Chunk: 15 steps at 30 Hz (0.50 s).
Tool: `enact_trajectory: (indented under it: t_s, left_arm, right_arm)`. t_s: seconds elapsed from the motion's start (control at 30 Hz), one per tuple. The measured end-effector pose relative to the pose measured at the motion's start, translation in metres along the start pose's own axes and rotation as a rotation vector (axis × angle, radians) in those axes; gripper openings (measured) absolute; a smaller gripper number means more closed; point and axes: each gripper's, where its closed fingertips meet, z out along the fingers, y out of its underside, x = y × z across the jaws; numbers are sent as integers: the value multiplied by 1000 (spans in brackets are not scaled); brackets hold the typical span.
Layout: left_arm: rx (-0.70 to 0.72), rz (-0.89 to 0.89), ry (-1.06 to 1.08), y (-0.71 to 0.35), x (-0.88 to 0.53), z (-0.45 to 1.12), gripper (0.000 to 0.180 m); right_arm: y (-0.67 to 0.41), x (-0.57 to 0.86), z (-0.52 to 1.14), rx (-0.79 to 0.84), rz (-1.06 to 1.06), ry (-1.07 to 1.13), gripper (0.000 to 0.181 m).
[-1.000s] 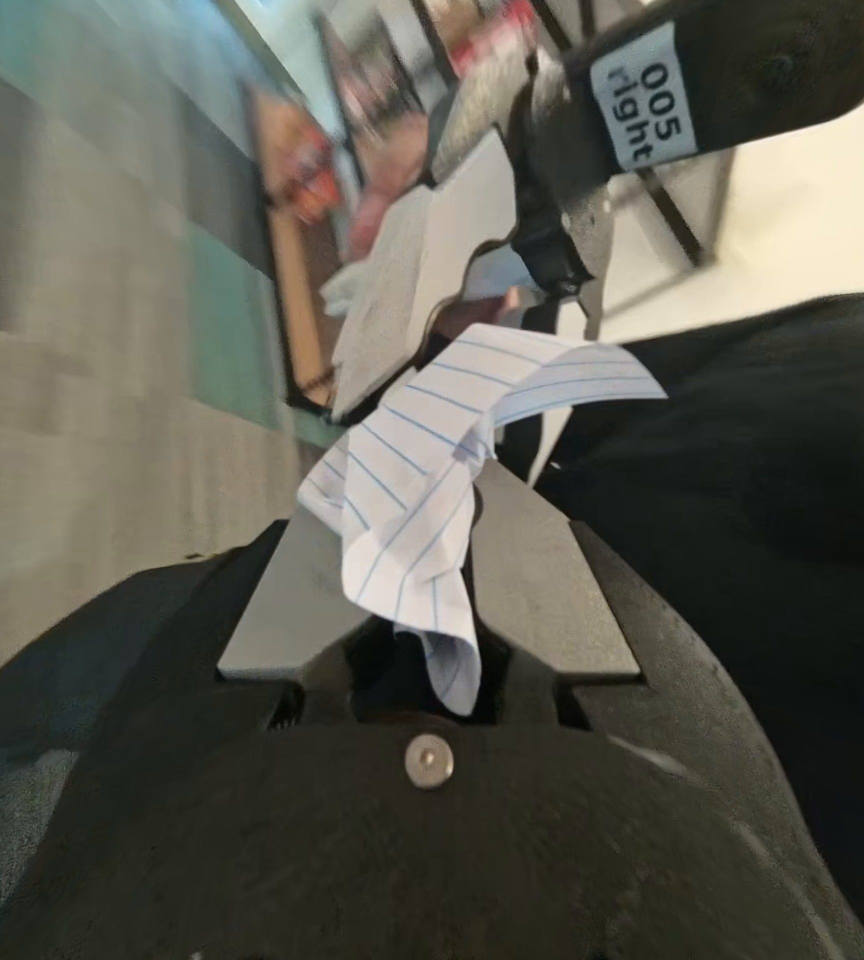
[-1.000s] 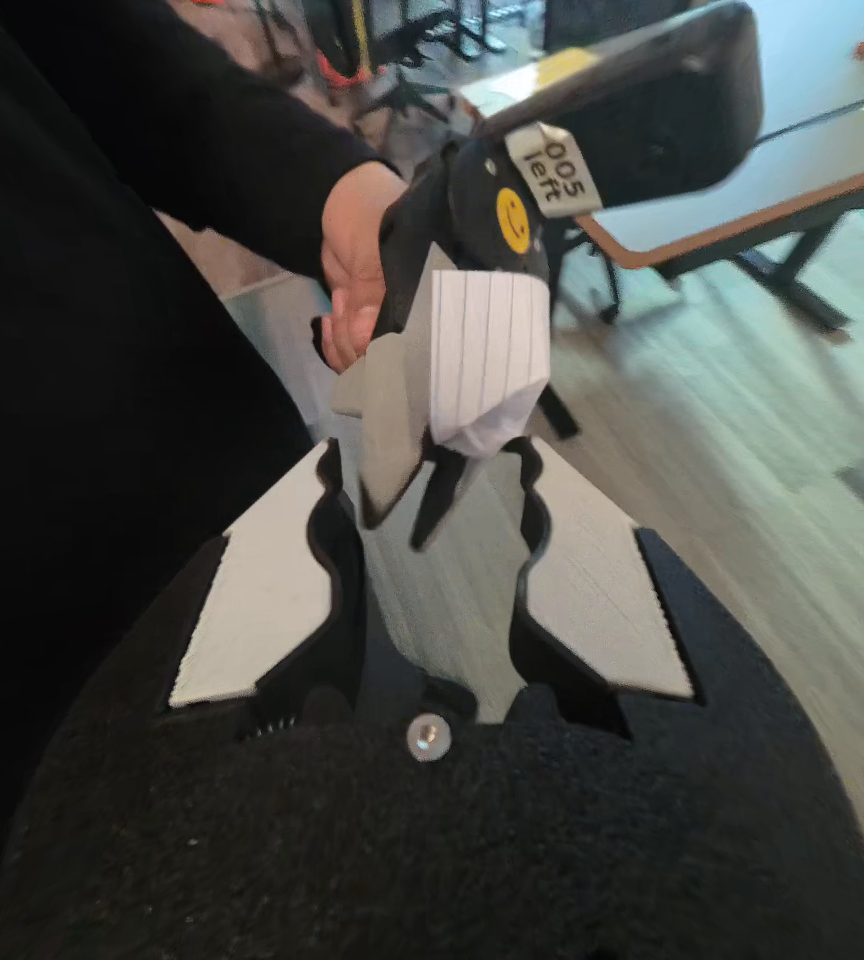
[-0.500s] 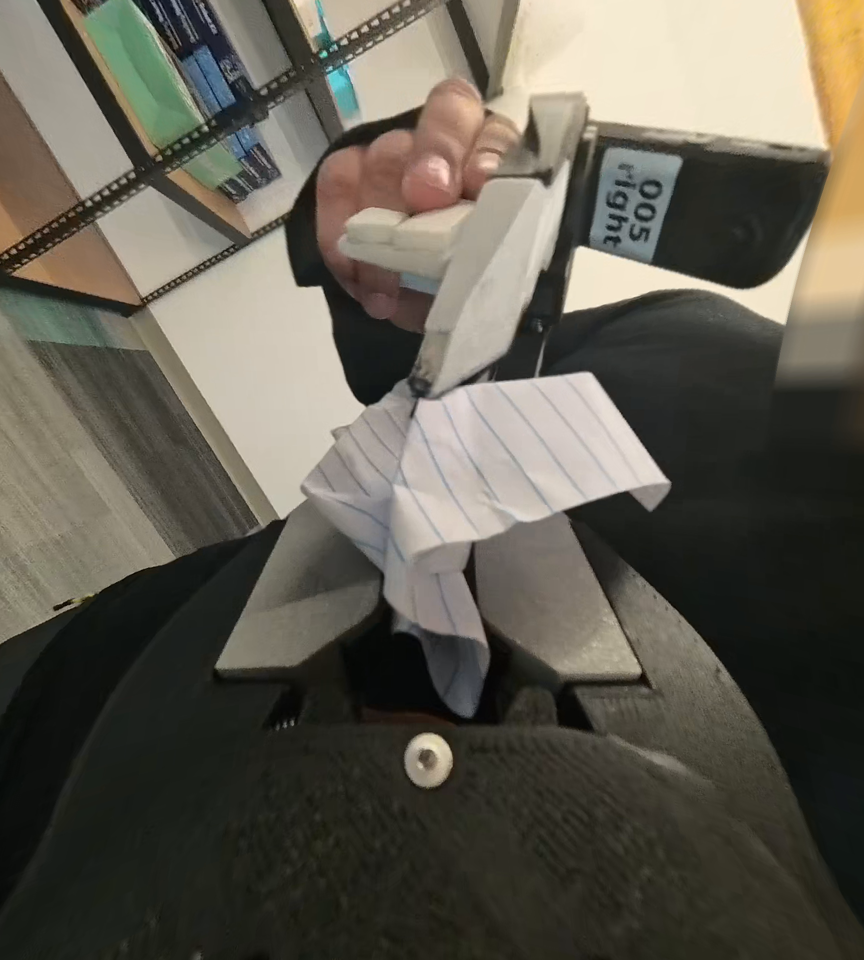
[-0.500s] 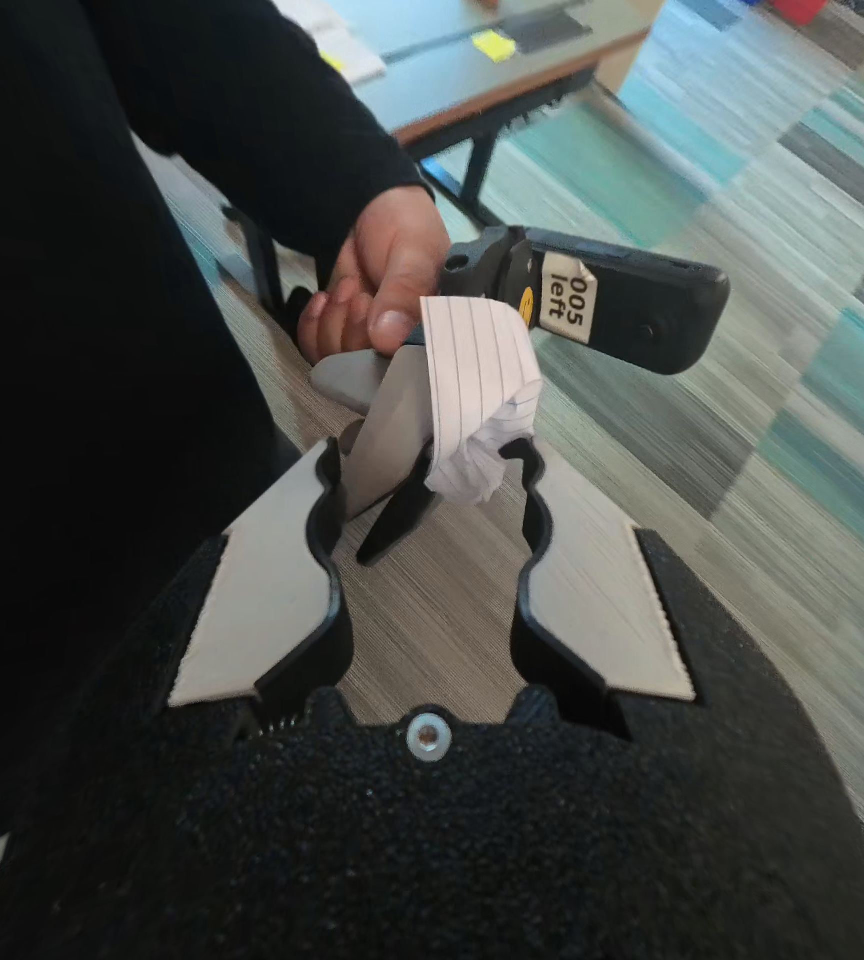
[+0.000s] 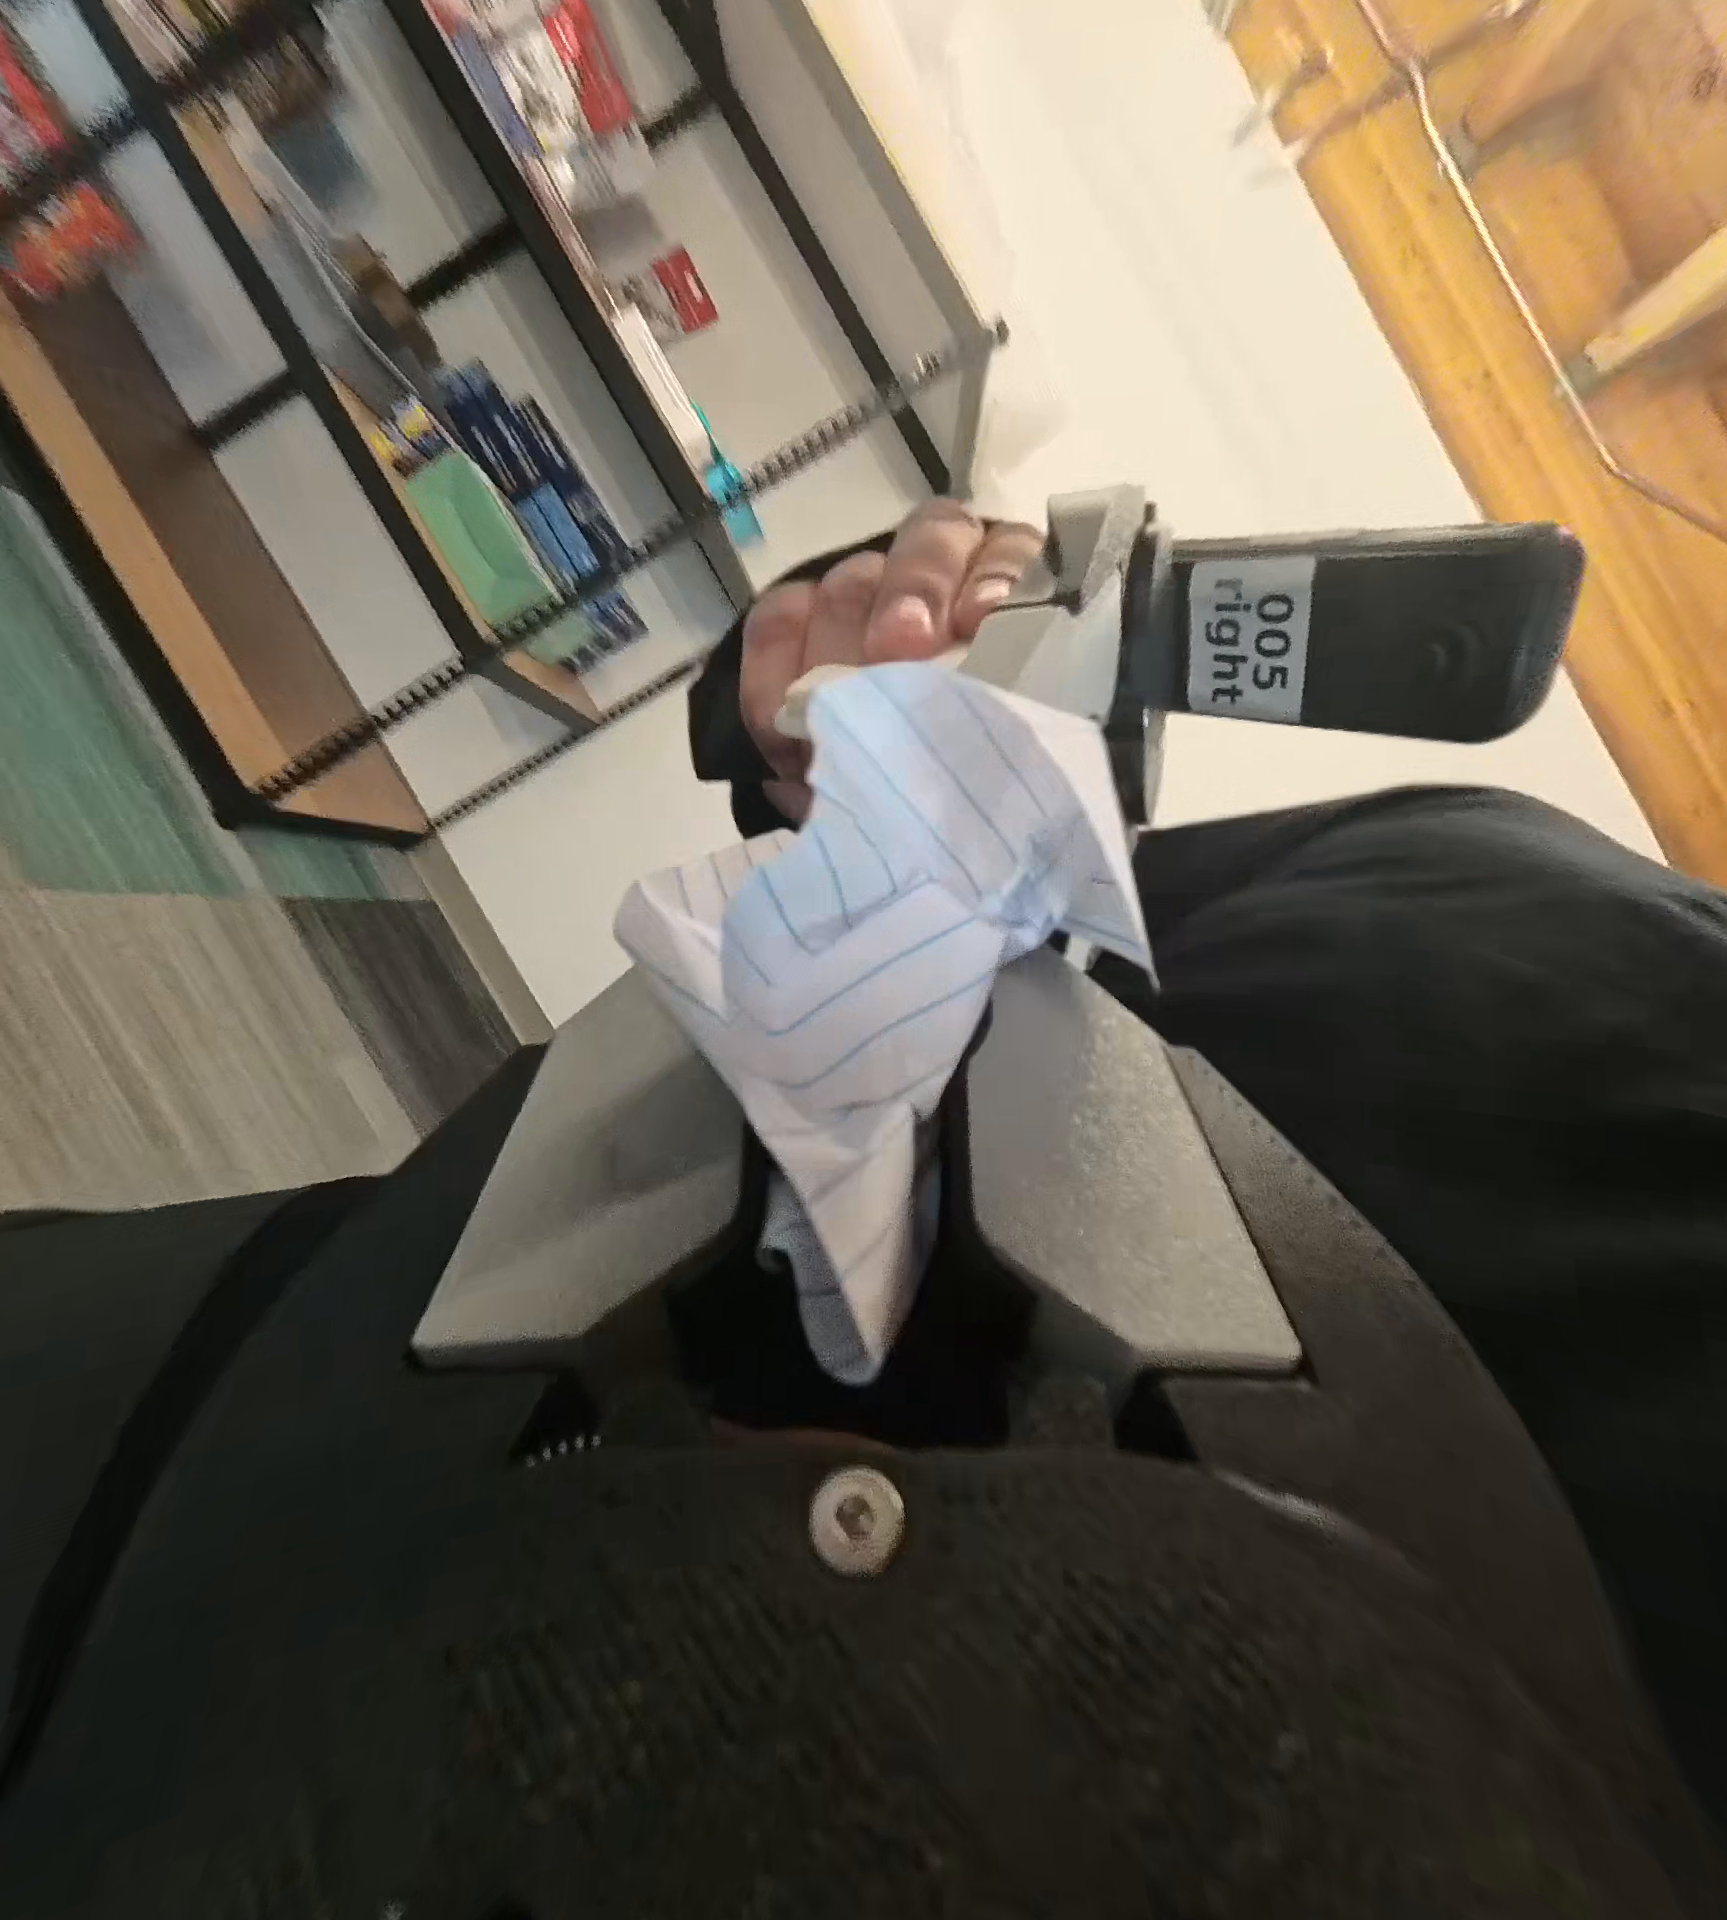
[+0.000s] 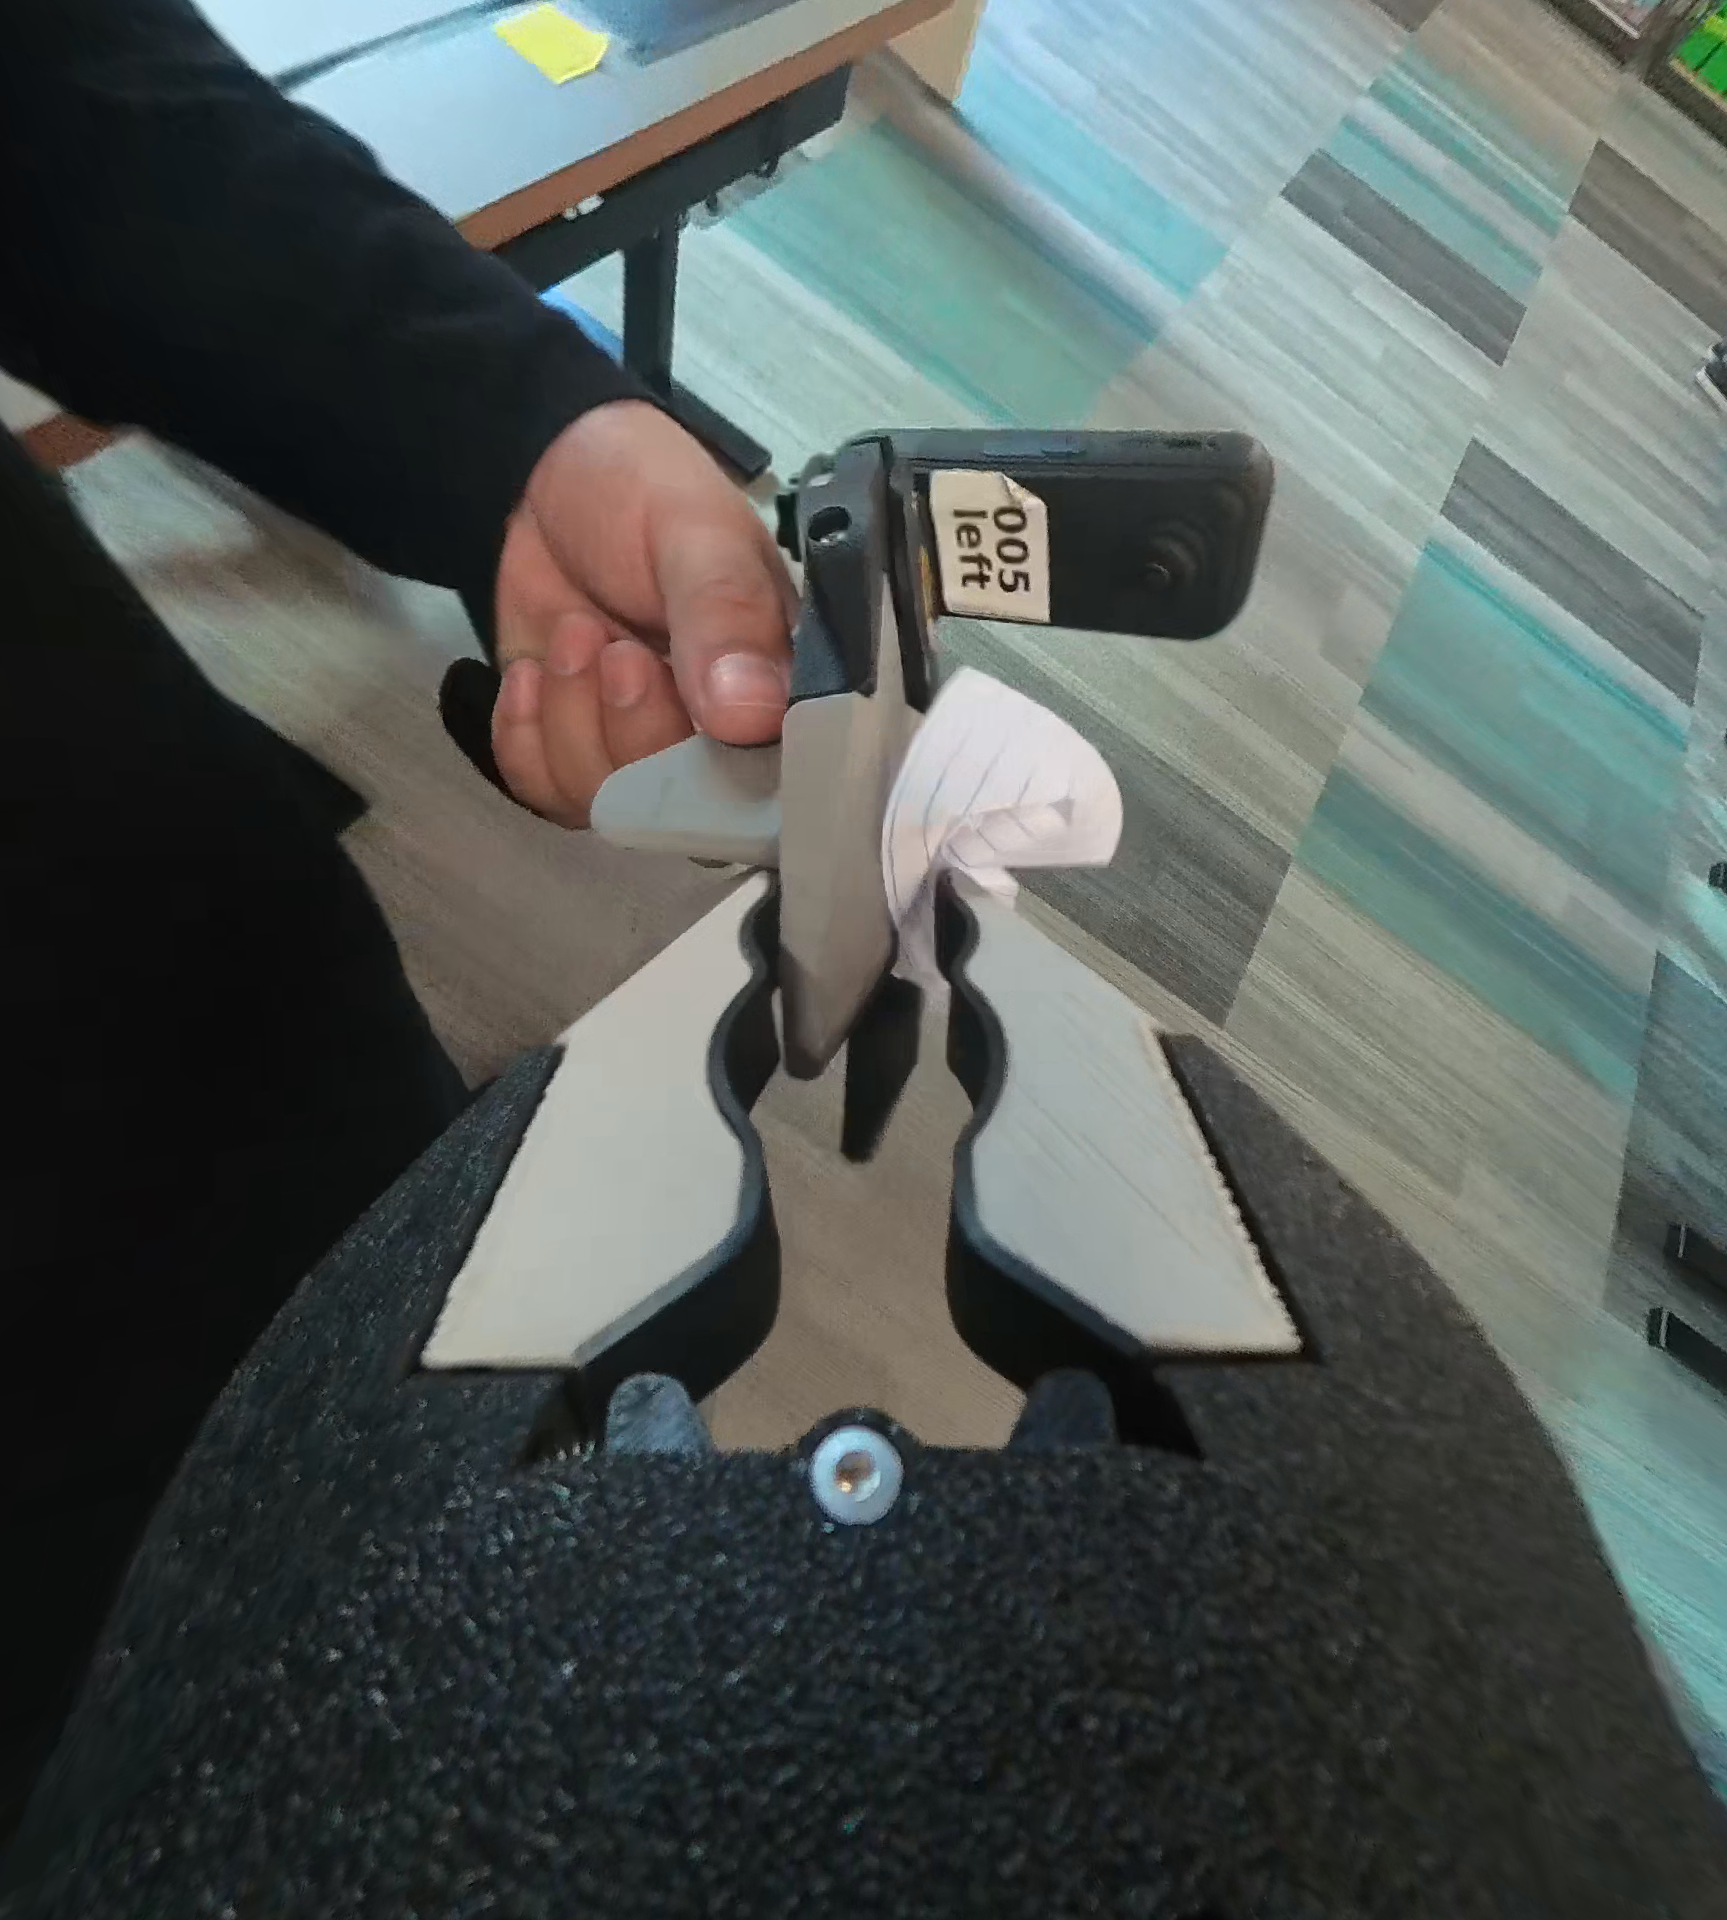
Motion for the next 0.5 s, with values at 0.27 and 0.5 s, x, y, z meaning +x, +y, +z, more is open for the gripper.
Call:
enact_trajectory:
  t_s: [0.27, 0.5]
  left_arm:
    - [112, 88, -115, -71, -30, -105, 32]
    - [194, 69, -282, -157, -94, -224, 41]
  right_arm:
    - [-35, 68, 96, 78, 10, -98, 22]
    - [-47, 155, 210, 165, -33, -233, 22]
